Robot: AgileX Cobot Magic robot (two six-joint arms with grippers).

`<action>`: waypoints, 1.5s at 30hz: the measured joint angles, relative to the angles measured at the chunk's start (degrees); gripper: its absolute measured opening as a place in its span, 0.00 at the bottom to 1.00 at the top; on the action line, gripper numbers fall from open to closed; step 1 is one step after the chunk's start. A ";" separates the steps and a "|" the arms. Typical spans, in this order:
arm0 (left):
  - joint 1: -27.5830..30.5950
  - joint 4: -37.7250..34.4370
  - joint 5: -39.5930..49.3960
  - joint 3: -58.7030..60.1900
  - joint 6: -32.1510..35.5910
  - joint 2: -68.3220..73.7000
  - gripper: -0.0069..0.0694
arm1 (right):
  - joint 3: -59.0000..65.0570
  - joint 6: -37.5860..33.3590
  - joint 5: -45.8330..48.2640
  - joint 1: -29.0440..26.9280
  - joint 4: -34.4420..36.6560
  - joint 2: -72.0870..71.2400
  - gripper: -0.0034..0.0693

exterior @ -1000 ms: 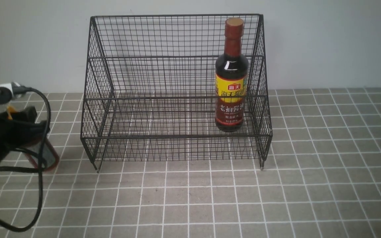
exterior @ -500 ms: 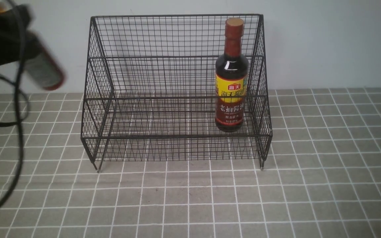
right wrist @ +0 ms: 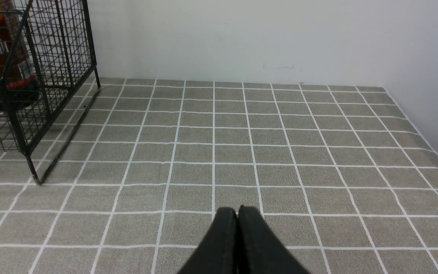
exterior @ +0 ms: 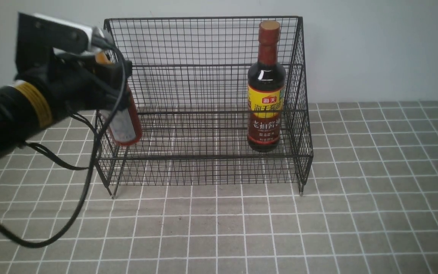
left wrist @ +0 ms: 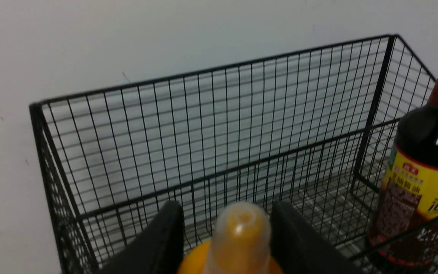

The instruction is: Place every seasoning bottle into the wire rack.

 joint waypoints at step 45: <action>-0.09 33.10 19.31 -0.64 -36.35 -16.35 0.26 | 0.00 0.00 0.00 0.00 0.00 0.00 0.03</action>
